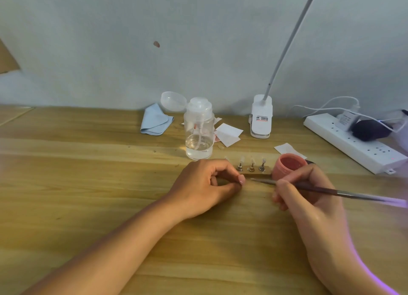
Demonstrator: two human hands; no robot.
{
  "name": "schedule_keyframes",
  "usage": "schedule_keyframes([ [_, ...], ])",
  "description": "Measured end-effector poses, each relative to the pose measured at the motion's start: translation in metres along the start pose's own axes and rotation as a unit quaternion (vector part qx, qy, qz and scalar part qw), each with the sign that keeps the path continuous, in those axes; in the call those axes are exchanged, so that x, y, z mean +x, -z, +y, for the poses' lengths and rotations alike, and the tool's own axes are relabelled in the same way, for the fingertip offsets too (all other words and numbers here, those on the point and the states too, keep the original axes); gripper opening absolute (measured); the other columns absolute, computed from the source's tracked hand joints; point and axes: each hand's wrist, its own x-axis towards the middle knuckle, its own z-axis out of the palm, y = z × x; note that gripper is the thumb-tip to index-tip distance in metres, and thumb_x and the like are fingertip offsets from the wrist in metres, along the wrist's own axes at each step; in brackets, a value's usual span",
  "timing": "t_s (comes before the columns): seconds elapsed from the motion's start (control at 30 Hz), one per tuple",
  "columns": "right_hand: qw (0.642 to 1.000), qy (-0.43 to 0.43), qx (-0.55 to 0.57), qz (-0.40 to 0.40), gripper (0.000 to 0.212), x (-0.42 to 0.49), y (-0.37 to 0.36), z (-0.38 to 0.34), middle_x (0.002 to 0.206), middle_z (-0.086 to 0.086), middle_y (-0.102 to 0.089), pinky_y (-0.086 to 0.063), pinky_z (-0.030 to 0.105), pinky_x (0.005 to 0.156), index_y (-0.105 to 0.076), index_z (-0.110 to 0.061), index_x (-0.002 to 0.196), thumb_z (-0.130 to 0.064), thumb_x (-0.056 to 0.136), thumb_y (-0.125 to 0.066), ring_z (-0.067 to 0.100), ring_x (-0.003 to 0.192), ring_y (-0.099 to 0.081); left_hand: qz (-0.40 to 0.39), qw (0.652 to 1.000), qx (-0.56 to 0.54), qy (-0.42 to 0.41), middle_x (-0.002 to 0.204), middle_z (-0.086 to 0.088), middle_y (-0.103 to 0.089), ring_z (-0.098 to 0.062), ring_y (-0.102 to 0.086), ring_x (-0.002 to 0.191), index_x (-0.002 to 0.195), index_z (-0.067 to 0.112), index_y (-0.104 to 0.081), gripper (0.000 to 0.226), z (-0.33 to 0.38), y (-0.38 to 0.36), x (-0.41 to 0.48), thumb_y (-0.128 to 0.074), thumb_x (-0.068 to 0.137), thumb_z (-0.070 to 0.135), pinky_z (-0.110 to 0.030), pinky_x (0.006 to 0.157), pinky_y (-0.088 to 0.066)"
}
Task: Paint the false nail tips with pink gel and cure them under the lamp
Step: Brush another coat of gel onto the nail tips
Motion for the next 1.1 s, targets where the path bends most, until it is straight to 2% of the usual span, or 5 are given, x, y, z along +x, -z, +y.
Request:
schedule_keyframes([
  [0.1,0.995,0.095,0.015,0.023,0.021,0.001,-0.001,-0.006,0.094,0.015,-0.068,-0.044,0.016,0.06,-0.052,-0.02,0.083,-0.007,0.089,-0.067,0.022,0.074,-0.064,0.007,1.0,-0.005,-0.004,0.09,0.022,-0.073,0.002,-0.04,0.047,0.083,0.033,-0.072,0.015,0.001,0.0,0.0,-0.075,0.086,0.019,-0.011,0.051,-0.032],
  [0.23,0.979,0.187,-0.027,0.081,0.011,0.012,0.009,-0.007,0.086,-0.005,-0.07,-0.049,0.012,0.07,-0.056,-0.017,0.101,-0.007,0.097,-0.057,0.005,0.078,-0.066,0.021,1.0,-0.016,-0.011,0.087,0.019,-0.074,0.01,-0.048,0.05,0.08,0.033,-0.071,0.019,0.002,0.0,0.0,-0.074,0.085,0.015,-0.007,0.054,-0.033],
  [0.7,0.951,0.094,-0.286,0.067,0.01,0.031,0.028,0.011,0.07,-0.008,-0.06,-0.037,0.026,0.056,-0.049,-0.022,0.089,-0.027,0.096,-0.055,0.0,0.069,-0.055,0.013,0.997,-0.08,0.002,0.088,0.015,-0.074,0.002,-0.062,0.066,0.081,0.034,-0.07,0.023,0.005,-0.001,-0.001,-0.072,0.088,0.012,-0.024,0.055,-0.044],
  [0.93,0.954,0.166,-0.216,0.122,0.01,0.028,0.025,0.004,0.074,-0.009,-0.062,-0.038,0.007,0.059,-0.05,-0.023,0.09,-0.027,0.096,-0.057,-0.002,0.067,-0.056,0.01,0.997,-0.075,0.001,0.09,0.016,-0.074,-0.022,-0.069,0.09,0.084,0.036,-0.069,0.021,0.003,-0.002,0.001,-0.071,0.087,0.015,-0.033,0.067,-0.041],
  [1.1,0.973,0.212,-0.078,0.05,0.008,0.012,0.007,-0.002,0.09,0.002,-0.071,-0.053,0.021,0.072,-0.058,-0.026,0.101,-0.029,0.094,-0.06,0.015,0.078,-0.069,0.001,0.997,-0.077,-0.012,0.09,0.012,-0.075,-0.004,-0.069,0.088,0.087,0.026,-0.069,0.016,0.004,-0.001,0.001,-0.069,0.092,0.011,-0.021,0.065,-0.041],
])
